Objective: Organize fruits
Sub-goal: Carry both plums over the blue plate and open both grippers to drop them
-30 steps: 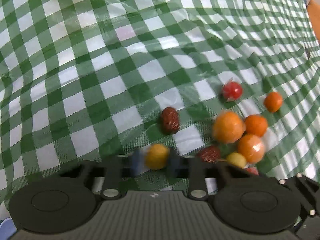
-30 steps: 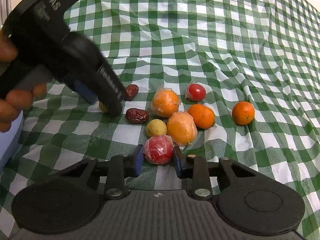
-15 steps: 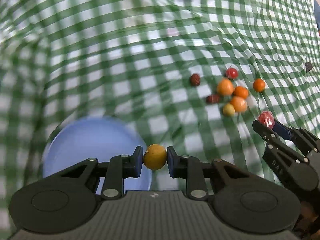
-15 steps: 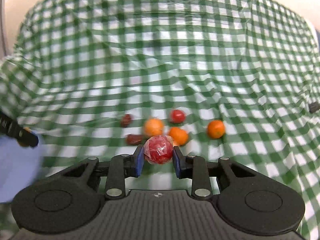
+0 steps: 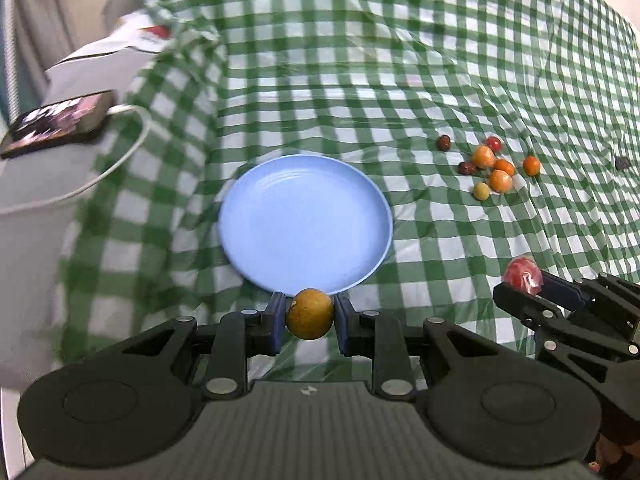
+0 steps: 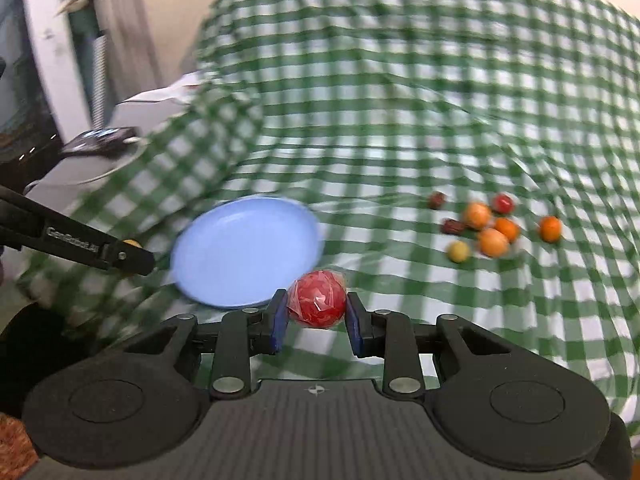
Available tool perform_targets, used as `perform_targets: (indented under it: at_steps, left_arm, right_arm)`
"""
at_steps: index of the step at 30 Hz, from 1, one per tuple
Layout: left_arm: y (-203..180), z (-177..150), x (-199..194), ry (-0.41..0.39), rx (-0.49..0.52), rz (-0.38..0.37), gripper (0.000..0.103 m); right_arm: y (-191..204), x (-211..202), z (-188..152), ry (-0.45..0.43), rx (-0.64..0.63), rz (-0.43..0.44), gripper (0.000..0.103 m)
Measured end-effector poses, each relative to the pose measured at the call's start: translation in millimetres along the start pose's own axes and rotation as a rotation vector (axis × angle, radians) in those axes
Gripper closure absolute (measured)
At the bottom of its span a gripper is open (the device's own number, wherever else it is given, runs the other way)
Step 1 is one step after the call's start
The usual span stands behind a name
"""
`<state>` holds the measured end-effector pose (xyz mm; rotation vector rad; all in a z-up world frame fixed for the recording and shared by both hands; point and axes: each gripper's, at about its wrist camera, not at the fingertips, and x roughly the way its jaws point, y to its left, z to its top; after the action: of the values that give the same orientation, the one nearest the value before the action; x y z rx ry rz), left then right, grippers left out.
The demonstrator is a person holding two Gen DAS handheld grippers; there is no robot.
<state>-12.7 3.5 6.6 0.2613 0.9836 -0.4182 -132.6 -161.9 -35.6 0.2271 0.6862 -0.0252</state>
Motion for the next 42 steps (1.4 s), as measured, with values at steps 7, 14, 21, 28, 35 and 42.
perform_targets:
  at_steps: [7, 14, 21, 28, 35, 42]
  left_arm:
    - [20, -24, -17, -0.021, -0.064, -0.013, 0.075]
    - [23, -30, -21, -0.037, -0.081, -0.03, 0.075]
    - [26, -29, -22, -0.045, -0.093, -0.036, 0.075]
    - [32, -26, -20, -0.048, -0.109, -0.031, 0.075]
    - [41, -15, -15, -0.053, -0.13, -0.022, 0.075]
    - [49, 6, -4, -0.068, -0.147, -0.016, 0.075]
  right_arm:
    - [39, -12, -3, -0.001, -0.087, 0.04, 0.071]
    - [51, -19, -5, -0.002, -0.121, 0.035, 0.071]
    - [53, -19, -7, 0.001, -0.125, 0.03, 0.071]
    - [52, -15, -7, 0.016, -0.129, 0.028, 0.071]
    - [51, -5, -2, 0.037, -0.144, 0.029, 0.071]
    - [51, 14, 10, 0.044, -0.151, 0.028, 0.071]
